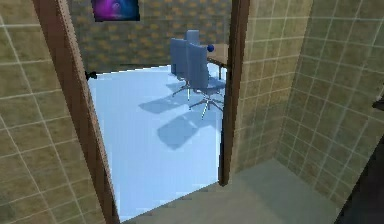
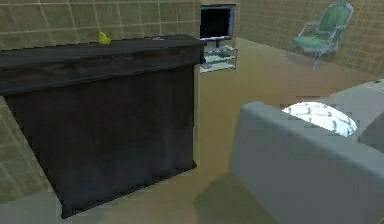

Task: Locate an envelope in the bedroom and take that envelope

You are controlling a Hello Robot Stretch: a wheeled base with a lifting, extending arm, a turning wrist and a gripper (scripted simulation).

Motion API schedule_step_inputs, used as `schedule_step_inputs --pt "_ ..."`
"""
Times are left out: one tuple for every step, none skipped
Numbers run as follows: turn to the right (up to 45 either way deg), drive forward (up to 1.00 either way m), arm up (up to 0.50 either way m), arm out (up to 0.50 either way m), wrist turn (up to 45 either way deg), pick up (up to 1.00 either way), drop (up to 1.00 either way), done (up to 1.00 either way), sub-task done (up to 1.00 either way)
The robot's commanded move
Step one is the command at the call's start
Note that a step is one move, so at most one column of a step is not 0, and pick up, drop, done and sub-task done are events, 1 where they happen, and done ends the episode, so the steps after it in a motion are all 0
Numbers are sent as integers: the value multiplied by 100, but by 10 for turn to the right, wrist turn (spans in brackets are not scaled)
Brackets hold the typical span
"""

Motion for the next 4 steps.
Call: schedule_step_inputs --pt "0 100 0 0 0 0 0 0 0" --pt "-180 0 0 0 0 0 0 0 0" --pt "0 100 0 0 0 0 0 0 0" --pt "0 100 0 0 0 0 0 0 0"
